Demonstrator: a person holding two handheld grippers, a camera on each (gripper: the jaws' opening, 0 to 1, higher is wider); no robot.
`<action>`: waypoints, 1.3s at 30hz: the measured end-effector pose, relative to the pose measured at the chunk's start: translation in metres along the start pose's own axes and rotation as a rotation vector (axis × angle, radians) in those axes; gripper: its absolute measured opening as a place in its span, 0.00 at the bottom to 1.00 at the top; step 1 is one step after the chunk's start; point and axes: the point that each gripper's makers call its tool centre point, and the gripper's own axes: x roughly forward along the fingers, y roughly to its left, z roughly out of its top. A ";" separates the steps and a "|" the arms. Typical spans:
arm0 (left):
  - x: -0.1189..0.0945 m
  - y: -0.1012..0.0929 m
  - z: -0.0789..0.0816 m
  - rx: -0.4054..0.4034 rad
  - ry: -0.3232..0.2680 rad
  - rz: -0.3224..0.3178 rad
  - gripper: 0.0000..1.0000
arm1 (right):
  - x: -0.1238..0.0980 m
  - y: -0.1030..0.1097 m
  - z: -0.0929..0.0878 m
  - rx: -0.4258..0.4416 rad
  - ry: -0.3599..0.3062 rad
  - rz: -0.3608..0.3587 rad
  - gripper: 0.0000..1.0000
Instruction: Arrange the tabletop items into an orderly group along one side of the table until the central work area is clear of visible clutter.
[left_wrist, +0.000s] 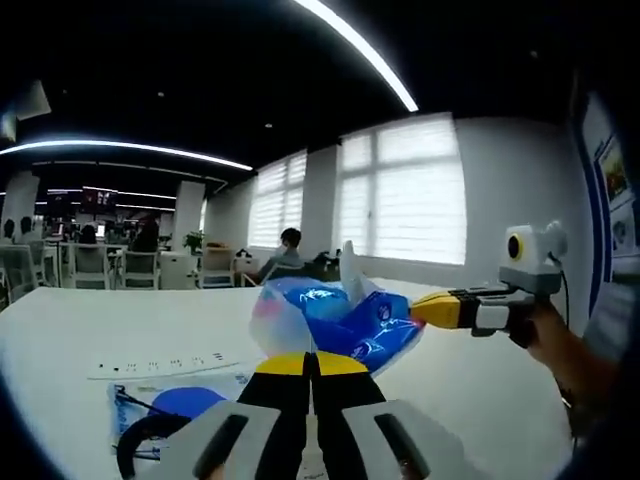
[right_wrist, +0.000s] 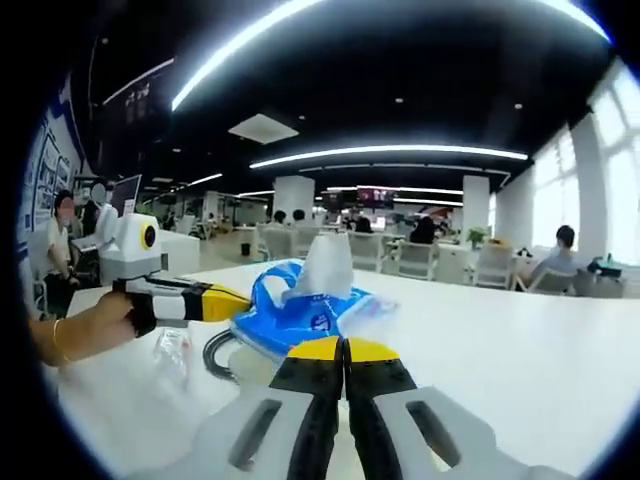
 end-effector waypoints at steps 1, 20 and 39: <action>0.002 -0.004 -0.001 0.002 0.001 -0.006 0.00 | -0.002 -0.002 0.000 -0.006 -0.004 -0.007 0.00; 0.033 -0.048 -0.020 -0.001 0.025 -0.052 0.00 | -0.035 -0.042 -0.023 0.030 0.019 -0.056 0.00; 0.055 -0.082 -0.036 -0.004 0.041 -0.091 0.00 | -0.065 -0.071 -0.044 0.073 0.024 -0.104 0.00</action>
